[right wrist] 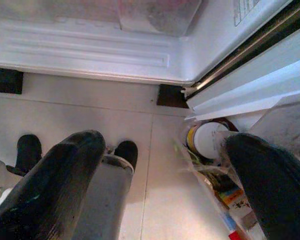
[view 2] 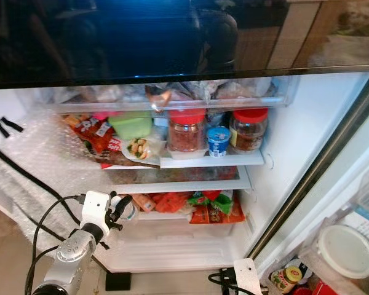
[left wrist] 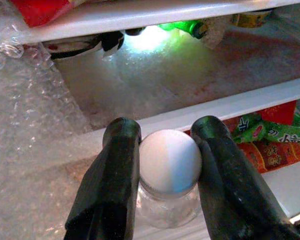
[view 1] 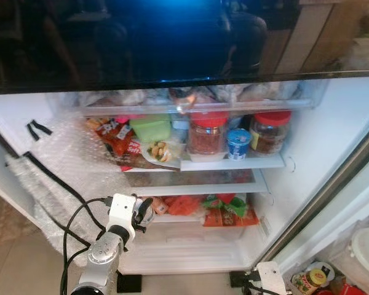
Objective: Restocking fridge
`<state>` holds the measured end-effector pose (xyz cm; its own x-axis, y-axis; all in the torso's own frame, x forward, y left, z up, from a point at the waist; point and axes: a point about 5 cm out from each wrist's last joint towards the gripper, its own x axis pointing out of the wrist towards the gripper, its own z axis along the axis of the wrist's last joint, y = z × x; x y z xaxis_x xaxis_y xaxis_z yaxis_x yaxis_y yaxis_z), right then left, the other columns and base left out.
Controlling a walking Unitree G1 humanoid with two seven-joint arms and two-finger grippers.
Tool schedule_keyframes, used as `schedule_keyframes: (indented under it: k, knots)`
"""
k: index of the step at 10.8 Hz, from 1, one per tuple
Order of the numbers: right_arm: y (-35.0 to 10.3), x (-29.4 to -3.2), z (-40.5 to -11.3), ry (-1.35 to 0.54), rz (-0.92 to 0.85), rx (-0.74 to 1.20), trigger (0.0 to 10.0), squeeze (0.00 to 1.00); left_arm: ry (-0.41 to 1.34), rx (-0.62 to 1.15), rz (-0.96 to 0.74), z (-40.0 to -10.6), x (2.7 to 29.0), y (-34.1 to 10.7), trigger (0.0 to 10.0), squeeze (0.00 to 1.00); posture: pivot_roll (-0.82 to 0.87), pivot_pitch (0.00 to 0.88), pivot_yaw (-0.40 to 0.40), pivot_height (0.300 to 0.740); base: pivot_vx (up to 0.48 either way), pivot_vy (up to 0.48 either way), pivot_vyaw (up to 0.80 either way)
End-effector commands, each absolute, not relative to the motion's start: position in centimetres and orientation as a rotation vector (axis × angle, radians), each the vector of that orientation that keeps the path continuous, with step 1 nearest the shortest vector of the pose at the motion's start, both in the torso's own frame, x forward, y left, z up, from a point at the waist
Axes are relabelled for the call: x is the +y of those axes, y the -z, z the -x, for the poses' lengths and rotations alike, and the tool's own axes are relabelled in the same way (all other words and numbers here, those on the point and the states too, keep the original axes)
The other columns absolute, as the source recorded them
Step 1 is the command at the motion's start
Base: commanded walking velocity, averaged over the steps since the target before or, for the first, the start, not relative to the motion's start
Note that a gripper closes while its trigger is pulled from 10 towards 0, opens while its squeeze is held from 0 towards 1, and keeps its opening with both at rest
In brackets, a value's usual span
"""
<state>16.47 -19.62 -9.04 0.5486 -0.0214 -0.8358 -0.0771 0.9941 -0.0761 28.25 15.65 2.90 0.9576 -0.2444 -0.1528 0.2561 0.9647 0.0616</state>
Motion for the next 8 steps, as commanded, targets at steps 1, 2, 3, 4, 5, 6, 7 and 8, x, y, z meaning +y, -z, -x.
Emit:
schedule_keyframes:
  k: [1,2,3,4,5,6,7,8]
  knots:
    - [9.05,-19.37,-16.48,-0.032,0.09,0.984,10.0,0.0,0.252,0.115,-0.094,-28.5,15.69,-3.36,10.0,0.0,-0.03,0.026,0.012,0.74,0.0,0.0,0.0]
    - [9.1,-19.33,-16.38,-0.035,0.092,0.988,10.0,0.0,0.252,0.103,-0.099,-28.61,15.63,-3.56,10.0,0.0,-0.03,0.026,0.011,0.74,0.0,0.0,0.0]
    - [9.24,-19.23,-16.1,-0.043,0.097,0.998,10.0,0.0,0.252,0.095,-0.102,-28.66,15.58,-3.65,10.0,0.0,-0.03,0.025,0.011,0.74,0.0,0.0,0.0]
    - [9.26,-19.01,-16.11,-0.048,0.099,0.996,10.0,0.0,0.253,0.092,-0.104,-28.69,15.58,-3.68,10.0,0.0,-0.03,0.024,0.011,0.74,0.0,0.0,0.0]
    - [9.29,-18.76,-16.13,-0.051,0.1,0.997,10.0,0.0,0.254,0.086,-0.105,-28.74,15.52,-3.75,10.0,0.0,-0.03,0.022,0.011,0.736,0.0,0.0,0.0]
    - [9.31,-18.74,-16.12,-0.051,0.101,0.999,10.0,0.0,0.254,0.083,-0.104,-28.77,15.48,-3.8,10.0,0.0,-0.03,0.022,0.011,0.72,0.0,0.0,0.0]
    - [9.32,-18.75,-16.1,-0.055,0.105,1.002,10.0,0.0,0.255,0.08,-0.106,-28.82,15.4,-3.85,10.0,0.0,-0.03,0.016,0.011,0.701,0.0,0.0,0.0]
    - [9.3,-18.83,-16.1,-0.056,0.105,1.002,10.0,0.0,0.256,0.076,-0.11,-28.94,15.31,-3.95,10.0,0.0,-0.03,0.016,0.011,0.691,0.0,0.0,0.0]
